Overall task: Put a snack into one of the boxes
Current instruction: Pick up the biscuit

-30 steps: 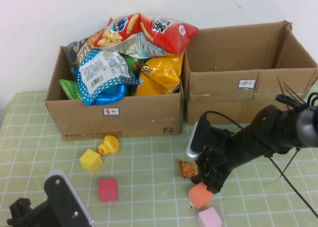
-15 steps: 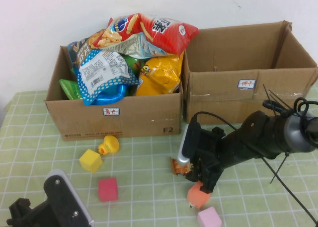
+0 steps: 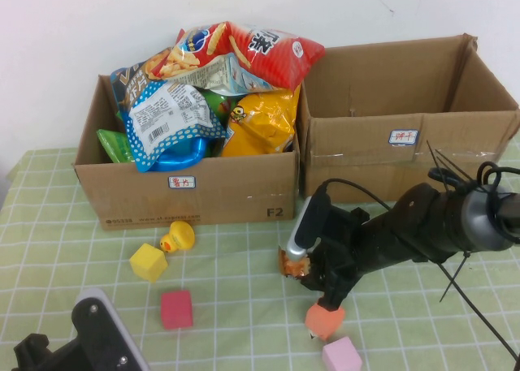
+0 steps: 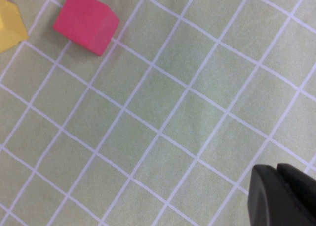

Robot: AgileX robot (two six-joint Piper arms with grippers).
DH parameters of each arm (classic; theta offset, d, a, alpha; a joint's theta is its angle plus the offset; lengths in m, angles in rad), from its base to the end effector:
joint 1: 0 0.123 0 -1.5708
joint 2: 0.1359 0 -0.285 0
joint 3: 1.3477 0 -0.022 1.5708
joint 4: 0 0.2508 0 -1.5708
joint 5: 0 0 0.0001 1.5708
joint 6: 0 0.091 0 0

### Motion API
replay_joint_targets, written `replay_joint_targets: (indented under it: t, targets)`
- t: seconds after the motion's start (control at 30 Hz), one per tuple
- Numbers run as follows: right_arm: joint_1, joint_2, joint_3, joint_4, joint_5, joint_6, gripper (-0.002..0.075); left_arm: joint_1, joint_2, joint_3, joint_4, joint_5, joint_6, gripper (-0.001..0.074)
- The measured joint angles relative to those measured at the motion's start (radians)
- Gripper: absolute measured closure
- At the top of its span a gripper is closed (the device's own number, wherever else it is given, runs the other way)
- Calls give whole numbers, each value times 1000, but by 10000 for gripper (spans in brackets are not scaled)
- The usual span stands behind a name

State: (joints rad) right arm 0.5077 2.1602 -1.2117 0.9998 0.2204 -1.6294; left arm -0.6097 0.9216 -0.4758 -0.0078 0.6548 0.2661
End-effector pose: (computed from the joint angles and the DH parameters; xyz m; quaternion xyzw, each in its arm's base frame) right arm 0.3578 0.2183 0.0859 -0.5401 0.7855 0.0690 0.2943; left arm 0.1233 -0.0866 0.2266 0.4056 0.8717 -0.0501 0.2705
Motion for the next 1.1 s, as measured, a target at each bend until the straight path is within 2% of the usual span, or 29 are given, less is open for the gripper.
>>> replay_joint_targets:
  t: [0.63,0.77,0.87,1.1]
  targets:
    - [0,-102,4,4,8,10,315,0,0,5,2,-4,0,736]
    - [2,-84,4,4,18,-24,267,0,0,5,0,-4,0,736]
    - [6,-61,-13,4,26,17,217,0,0,5,0,-15,0,736]
    - [6,1,-118,-5,127,99,195,0,0,5,-4,-23,0,736]
